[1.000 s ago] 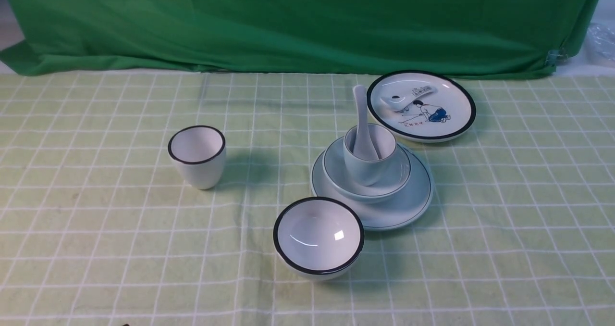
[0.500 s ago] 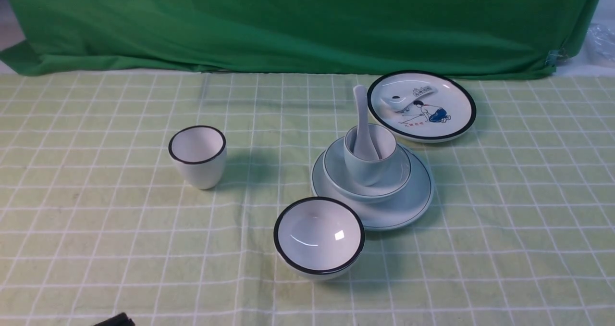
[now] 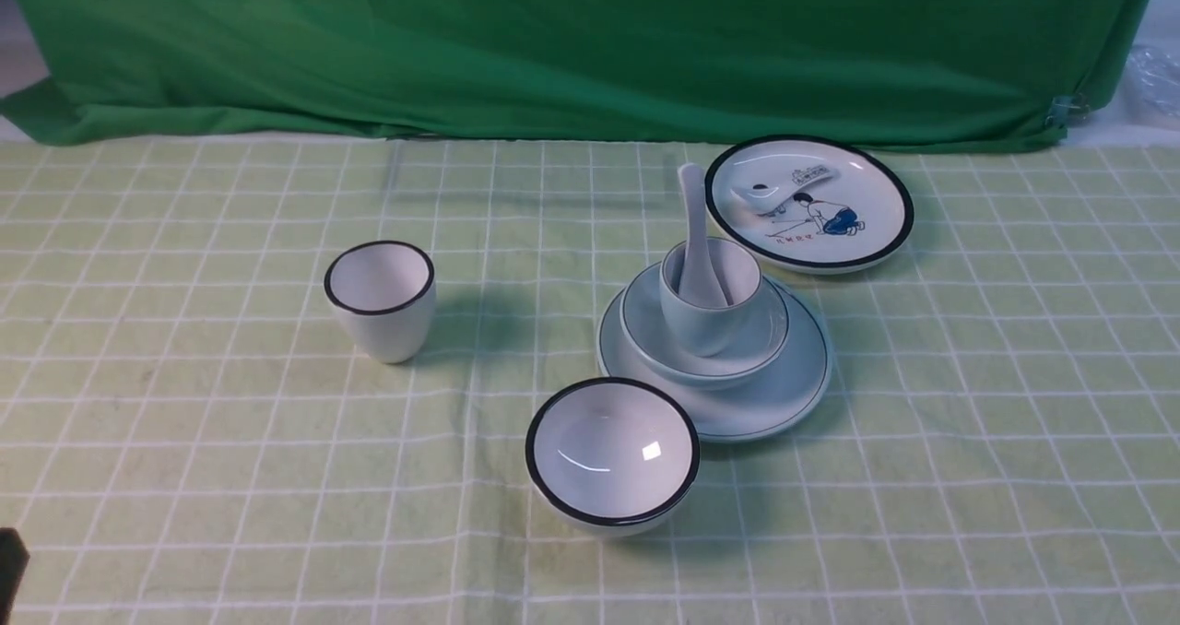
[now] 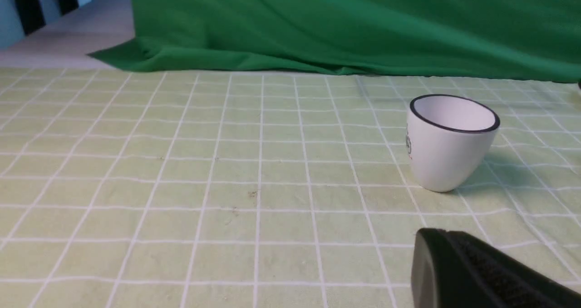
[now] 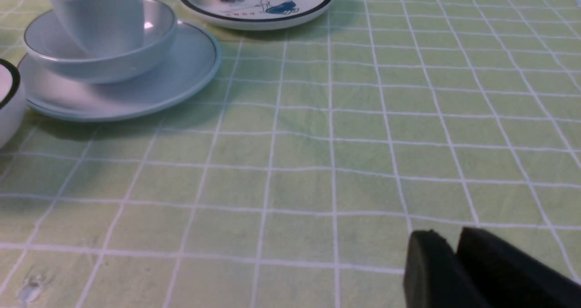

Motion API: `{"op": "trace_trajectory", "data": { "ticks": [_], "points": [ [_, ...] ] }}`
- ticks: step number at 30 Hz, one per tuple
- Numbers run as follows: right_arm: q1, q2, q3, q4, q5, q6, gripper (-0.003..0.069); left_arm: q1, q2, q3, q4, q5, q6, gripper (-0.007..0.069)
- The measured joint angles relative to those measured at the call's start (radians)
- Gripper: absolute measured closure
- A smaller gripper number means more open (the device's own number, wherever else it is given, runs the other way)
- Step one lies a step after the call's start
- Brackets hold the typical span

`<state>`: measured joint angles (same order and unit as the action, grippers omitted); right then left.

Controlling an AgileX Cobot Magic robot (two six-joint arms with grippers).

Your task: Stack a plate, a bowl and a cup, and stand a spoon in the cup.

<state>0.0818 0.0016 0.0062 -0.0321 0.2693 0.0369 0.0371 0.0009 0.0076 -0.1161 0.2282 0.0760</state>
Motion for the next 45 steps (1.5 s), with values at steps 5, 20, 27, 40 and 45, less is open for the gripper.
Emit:
{"op": "trace_trajectory", "data": {
  "ticks": [5,20,27,40,45],
  "points": [
    [0.0,0.0,0.0,0.0,0.0,0.0,0.0512,0.011,-0.001,0.0,0.012,0.0,-0.003,0.0622],
    [0.0,0.0,0.0,0.0,0.0,0.0,0.0478,0.012,-0.001,0.0,0.036,0.002,-0.003,0.0622],
    [0.0,0.0,0.0,0.0,0.0,0.0,0.0471,0.012,-0.001,0.0,0.038,0.002,-0.003,0.0622],
    [0.0,0.0,0.0,0.0,0.0,0.0,0.0429,0.012,-0.001,0.0,0.038,0.002,-0.003,0.0622],
    [0.0,0.0,0.0,0.0,0.0,0.0,0.0424,0.012,-0.001,0.0,0.038,0.002,-0.003,0.0622]
  ]
}}
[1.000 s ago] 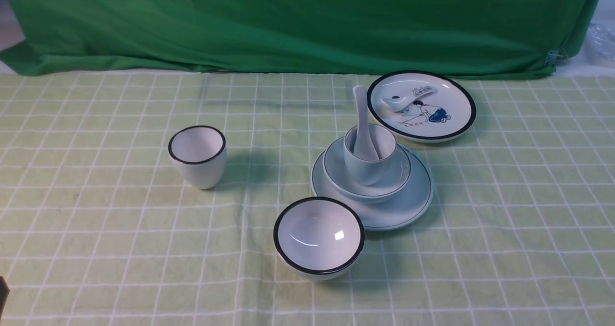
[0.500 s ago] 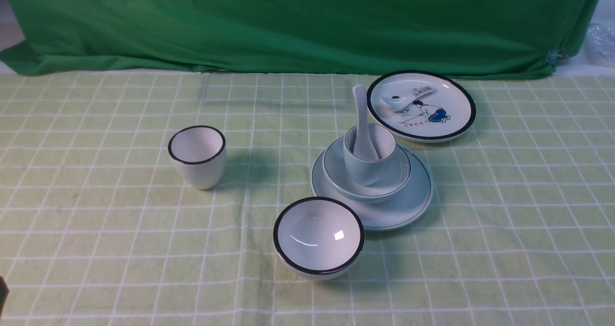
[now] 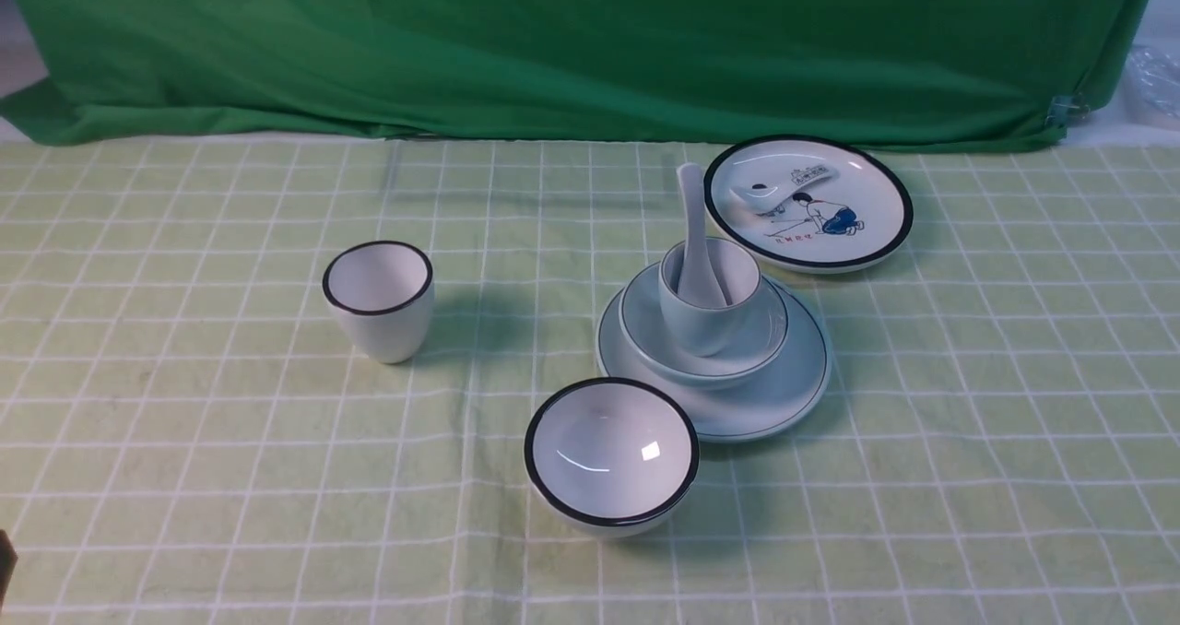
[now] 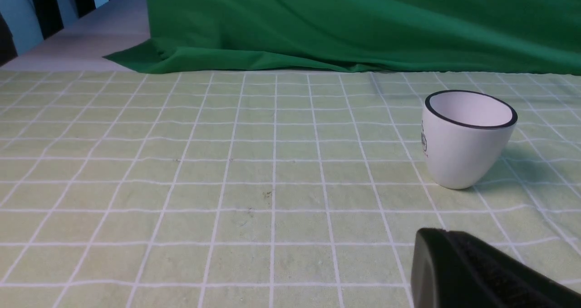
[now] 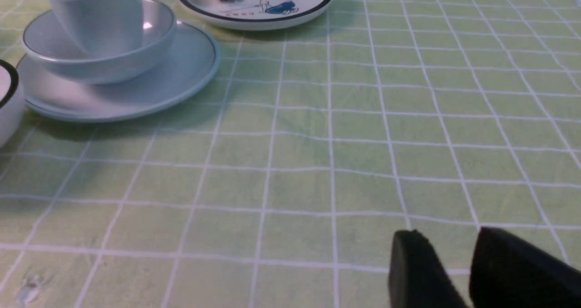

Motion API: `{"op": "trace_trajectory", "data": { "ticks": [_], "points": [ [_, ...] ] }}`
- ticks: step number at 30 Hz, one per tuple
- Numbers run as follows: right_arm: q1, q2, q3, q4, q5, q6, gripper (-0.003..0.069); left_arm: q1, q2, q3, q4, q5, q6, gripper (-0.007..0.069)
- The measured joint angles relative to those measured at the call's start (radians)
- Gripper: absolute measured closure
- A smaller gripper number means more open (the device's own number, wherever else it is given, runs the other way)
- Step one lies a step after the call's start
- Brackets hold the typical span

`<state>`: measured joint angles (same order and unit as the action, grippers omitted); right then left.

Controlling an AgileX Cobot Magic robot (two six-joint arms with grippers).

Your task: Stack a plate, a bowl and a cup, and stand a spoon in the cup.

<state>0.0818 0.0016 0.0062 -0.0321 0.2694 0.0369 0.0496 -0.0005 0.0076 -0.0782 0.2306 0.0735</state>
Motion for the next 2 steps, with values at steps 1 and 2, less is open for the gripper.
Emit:
{"op": "trace_trajectory", "data": {
  "ticks": [1,2],
  "points": [
    [0.0,0.0,0.0,0.0,0.0,0.0,0.0422,0.0,0.0,0.0,0.0,0.0,0.0,0.0622],
    [0.0,0.0,0.0,0.0,0.0,0.0,0.0422,0.0,0.0,0.0,0.0,0.0,0.0,0.0622]
  ]
}}
